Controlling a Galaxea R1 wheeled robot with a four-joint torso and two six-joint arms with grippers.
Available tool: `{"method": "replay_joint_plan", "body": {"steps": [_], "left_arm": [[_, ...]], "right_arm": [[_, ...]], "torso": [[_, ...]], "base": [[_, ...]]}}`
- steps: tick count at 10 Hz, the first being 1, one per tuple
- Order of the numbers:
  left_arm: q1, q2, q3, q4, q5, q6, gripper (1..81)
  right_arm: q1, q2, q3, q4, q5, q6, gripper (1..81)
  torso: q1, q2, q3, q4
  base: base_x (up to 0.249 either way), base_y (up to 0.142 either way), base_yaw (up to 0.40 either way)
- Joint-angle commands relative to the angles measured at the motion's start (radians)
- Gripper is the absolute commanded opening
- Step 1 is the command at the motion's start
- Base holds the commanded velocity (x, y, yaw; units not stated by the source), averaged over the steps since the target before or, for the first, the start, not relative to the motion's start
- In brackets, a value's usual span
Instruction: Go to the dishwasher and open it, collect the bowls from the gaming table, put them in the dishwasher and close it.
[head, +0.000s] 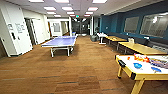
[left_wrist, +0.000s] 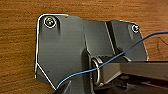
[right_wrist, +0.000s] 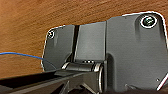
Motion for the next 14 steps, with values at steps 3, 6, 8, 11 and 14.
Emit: {"method": "replay_joint_plan", "body": {"steps": [3,6,8,11,14], "left_arm": [[-0.048,-0.01,0.004,0.005,0.053,0.001,81.1],[-0.048,-0.007,0.008,0.006,0.053,0.003,81.1],[-0.049,-0.008,0.008,0.008,0.057,0.004,81.1],[-0.048,-0.007,0.006,0.006,0.057,0.004,81.1],[-0.049,-0.007,0.008,0.006,0.057,0.003,81.1]], "right_arm": [[0.051,0.005,0.003,-0.006,-0.042,0.001,81.1],[0.049,0.005,0.002,-0.006,-0.042,0.001,81.1],[0.049,0.005,0.0,-0.006,-0.042,0.001,81.1],[0.049,0.005,-0.003,-0.006,-0.042,0.001,81.1],[0.048,0.005,-0.004,-0.006,-0.042,0.001,81.1]], "torso": [[0.0,0.0,0.0,0.0],[0.0,0.0,0.0,0.0],[0.0,0.0,0.0,0.0],[0.0,0.0,0.0,0.0],[-0.001,0.0,0.0,0.0]], "base": [[0.0,0.0,0.0],[0.0,0.0,0.0],[0.0,0.0,0.0],[0.0,0.0,-0.162],[0.0,0.0,-0.238]]}}
